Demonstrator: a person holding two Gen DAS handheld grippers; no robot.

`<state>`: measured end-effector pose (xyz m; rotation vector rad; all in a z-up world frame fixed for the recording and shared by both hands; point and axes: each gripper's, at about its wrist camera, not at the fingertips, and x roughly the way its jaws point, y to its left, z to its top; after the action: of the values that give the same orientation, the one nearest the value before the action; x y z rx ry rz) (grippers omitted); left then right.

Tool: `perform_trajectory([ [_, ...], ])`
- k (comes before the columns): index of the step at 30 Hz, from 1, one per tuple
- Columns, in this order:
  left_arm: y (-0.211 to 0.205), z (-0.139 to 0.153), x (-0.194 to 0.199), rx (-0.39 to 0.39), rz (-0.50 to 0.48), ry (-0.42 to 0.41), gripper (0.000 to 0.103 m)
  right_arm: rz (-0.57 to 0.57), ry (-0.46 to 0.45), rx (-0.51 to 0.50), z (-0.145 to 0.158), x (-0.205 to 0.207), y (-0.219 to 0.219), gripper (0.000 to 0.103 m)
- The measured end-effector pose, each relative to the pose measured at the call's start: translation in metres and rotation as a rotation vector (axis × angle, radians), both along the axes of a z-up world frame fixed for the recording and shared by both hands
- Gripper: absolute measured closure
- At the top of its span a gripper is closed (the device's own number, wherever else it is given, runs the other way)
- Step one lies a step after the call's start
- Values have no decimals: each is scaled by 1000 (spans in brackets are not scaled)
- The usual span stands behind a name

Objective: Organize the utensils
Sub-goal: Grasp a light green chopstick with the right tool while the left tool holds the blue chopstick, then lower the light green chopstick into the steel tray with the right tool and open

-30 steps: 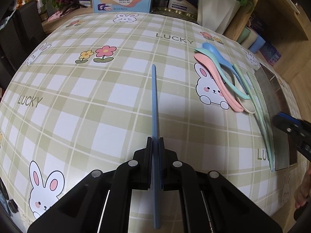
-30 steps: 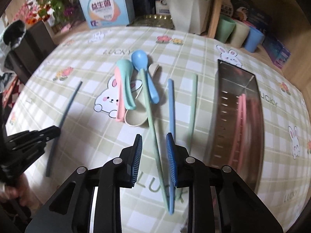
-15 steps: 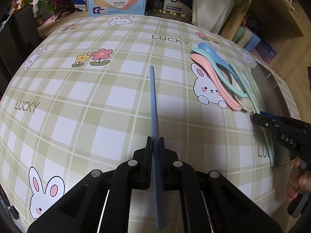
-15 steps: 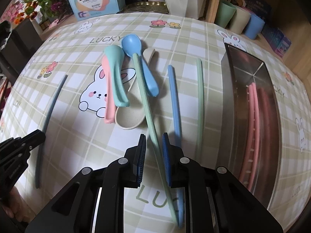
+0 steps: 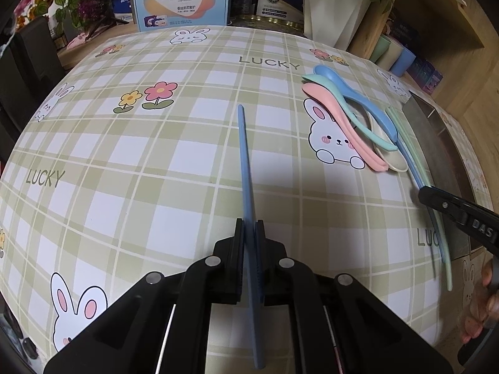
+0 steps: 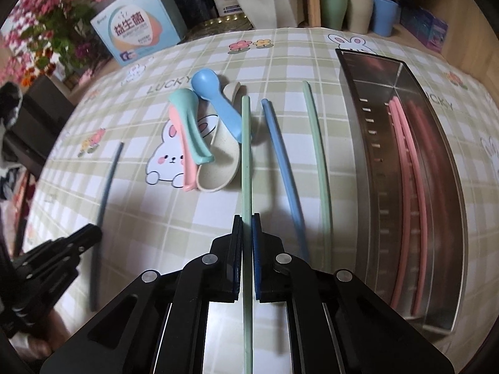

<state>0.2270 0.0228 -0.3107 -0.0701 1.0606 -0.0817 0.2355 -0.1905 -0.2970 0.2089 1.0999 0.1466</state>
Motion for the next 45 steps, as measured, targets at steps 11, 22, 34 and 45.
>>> perform_trajectory([
  [11,-1,1,0,16,-8,4,96,-69,-136,90,43,-8,-33,97],
  [22,-4,1,1,31,-9,6,96,-220,-159,112,52,-4,-91,97],
  [34,-3,1,1,32,-10,6,96,-294,-31,85,7,21,-117,97],
  [45,-3,1,1,32,-10,6,96,-262,54,132,-14,25,-112,97],
])
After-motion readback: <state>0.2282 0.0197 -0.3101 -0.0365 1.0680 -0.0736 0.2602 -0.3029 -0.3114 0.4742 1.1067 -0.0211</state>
